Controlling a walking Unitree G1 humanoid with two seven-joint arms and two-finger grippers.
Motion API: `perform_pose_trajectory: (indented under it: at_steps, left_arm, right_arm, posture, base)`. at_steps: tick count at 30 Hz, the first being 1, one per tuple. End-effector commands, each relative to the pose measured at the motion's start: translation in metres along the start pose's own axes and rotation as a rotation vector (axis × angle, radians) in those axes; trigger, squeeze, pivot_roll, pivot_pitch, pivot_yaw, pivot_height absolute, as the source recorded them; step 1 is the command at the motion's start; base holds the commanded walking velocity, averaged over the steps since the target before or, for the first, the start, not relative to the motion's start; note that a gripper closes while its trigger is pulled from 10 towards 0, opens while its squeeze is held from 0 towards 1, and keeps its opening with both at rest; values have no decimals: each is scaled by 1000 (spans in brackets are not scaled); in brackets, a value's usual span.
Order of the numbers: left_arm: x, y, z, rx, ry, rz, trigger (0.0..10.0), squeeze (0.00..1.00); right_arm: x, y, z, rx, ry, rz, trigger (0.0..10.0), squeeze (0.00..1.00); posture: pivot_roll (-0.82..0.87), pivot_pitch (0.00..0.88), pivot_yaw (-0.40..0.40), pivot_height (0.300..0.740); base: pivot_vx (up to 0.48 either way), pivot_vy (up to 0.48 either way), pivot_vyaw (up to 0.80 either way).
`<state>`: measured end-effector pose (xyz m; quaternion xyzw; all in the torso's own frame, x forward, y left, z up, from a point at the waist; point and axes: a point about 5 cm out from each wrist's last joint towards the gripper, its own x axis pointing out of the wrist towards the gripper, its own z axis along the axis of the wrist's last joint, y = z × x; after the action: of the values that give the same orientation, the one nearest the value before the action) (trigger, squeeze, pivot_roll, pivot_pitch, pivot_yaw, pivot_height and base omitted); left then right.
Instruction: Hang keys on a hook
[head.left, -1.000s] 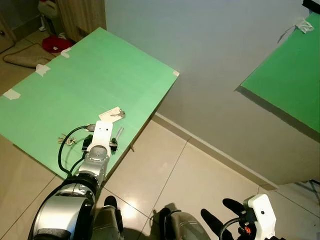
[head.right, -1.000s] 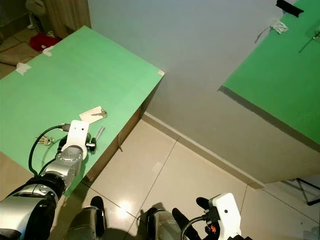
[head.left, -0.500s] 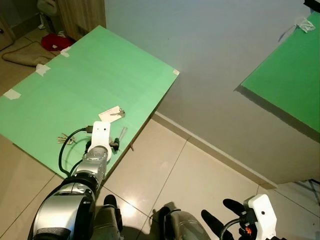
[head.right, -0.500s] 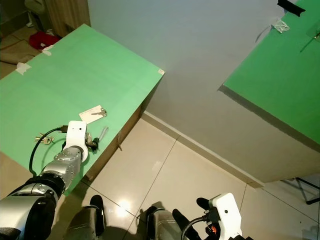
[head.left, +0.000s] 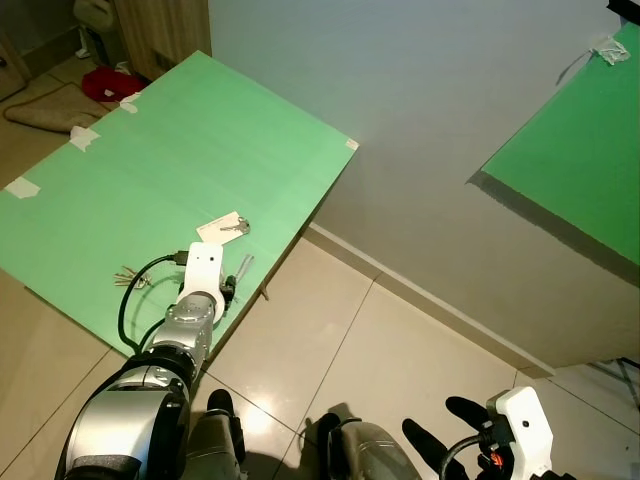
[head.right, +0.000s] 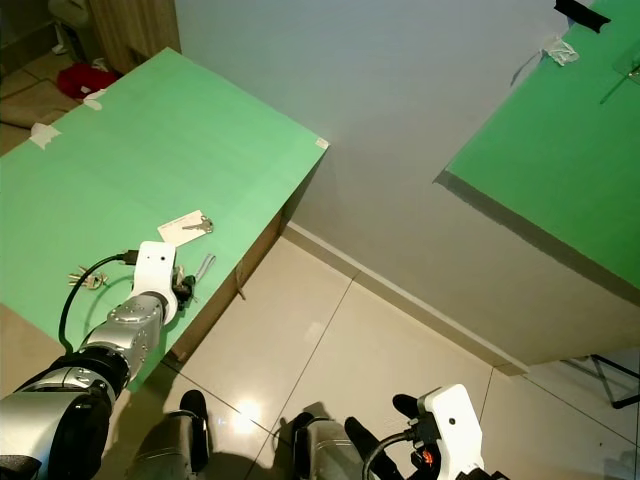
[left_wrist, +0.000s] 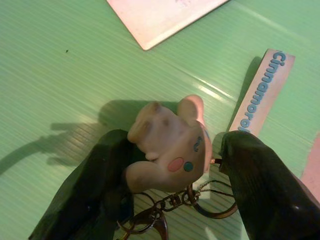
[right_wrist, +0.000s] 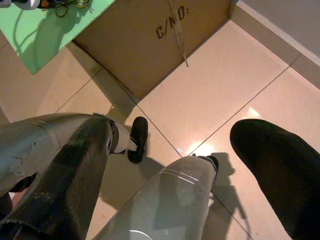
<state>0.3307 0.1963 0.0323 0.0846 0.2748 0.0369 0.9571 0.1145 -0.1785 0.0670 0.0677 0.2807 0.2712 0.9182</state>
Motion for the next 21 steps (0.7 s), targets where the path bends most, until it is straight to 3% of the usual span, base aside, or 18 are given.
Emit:
perform_pose_trajectory:
  at_steps: [1, 10, 21]
  left_arm:
    - [-1, -11, -10, 14, 29, -47, 0, 0]
    - [-1, -17, 9, 78, -92, -86, 0, 0]
    - [-7, -18, 35, -2, -300, -109, 0, 0]
  right_arm:
    - [-5, -4, -2, 0, 20, -9, 10000, 0]
    - [-6, -2, -4, 7, 24, -10, 10000, 0]
    - [-2, -5, -4, 10, 19, -10, 10000, 0]
  posture:
    - [-360, 267, -211, 740]
    - [-362, 277, -206, 740]
    - [-328, 268, -196, 740]
  base:
    - [0, 0, 0]
    - [0, 0, 0]
    - [0, 0, 0]
